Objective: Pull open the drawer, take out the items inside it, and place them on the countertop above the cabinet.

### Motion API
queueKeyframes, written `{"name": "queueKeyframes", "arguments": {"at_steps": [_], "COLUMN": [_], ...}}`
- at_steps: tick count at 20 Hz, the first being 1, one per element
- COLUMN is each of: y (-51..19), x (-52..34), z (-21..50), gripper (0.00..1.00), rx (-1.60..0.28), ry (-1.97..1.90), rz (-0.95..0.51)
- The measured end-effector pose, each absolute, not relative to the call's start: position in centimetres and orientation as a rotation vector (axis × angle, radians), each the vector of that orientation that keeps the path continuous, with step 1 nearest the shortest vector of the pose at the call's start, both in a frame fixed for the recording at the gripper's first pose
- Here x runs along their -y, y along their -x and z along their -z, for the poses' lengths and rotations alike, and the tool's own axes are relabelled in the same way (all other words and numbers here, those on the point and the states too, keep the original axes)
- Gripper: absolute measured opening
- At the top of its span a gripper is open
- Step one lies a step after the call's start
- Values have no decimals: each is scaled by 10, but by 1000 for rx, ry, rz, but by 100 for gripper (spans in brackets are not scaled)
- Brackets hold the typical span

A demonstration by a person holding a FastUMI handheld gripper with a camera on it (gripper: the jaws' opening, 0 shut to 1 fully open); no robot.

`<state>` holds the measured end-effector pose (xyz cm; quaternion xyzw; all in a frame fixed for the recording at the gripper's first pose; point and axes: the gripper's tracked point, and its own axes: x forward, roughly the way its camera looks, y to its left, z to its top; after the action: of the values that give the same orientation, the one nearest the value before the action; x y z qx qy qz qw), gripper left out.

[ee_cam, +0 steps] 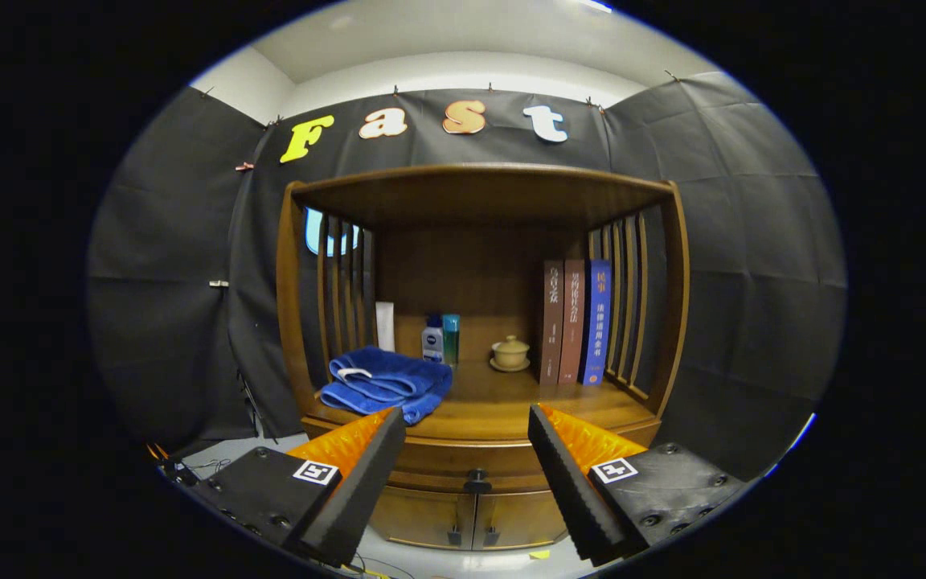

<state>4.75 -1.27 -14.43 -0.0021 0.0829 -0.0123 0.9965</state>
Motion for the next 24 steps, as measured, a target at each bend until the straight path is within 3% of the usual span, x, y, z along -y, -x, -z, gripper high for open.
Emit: {"name": "queueKeyframes", "arguments": {"at_steps": [18, 22, 24], "y": [-112, -122, -126], "x": [34, 31, 30], "z": [323, 338, 345], "gripper": [99, 94, 82], "rx": [-477, -502, -521], "ry": [-70, -56, -45], "rz": [103, 97, 95]}}
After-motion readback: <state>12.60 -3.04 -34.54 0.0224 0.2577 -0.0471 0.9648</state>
